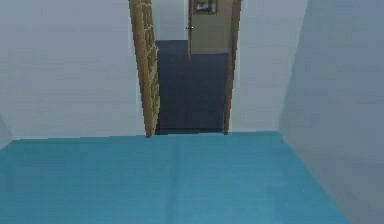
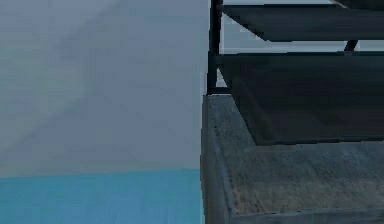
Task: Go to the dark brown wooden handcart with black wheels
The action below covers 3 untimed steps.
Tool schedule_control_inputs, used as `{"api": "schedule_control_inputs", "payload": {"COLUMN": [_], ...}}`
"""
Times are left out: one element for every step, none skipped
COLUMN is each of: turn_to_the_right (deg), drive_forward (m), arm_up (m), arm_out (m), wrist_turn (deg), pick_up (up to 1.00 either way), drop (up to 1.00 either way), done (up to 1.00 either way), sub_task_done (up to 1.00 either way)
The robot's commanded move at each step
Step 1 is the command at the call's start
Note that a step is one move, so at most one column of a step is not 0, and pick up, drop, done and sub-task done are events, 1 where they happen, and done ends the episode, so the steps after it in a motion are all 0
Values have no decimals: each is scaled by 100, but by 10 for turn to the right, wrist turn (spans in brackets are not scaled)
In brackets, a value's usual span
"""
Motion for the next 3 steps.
{"api": "schedule_control_inputs", "payload": {"turn_to_the_right": [0,0,-60], "drive_forward": [100,90,0], "arm_up": [0,0,0], "arm_out": [0,0,0], "wrist_turn": [0,0,0], "pick_up": [0,0,0], "drop": [0,0,0], "done": [0,0,0], "sub_task_done": [0,0,0]}}
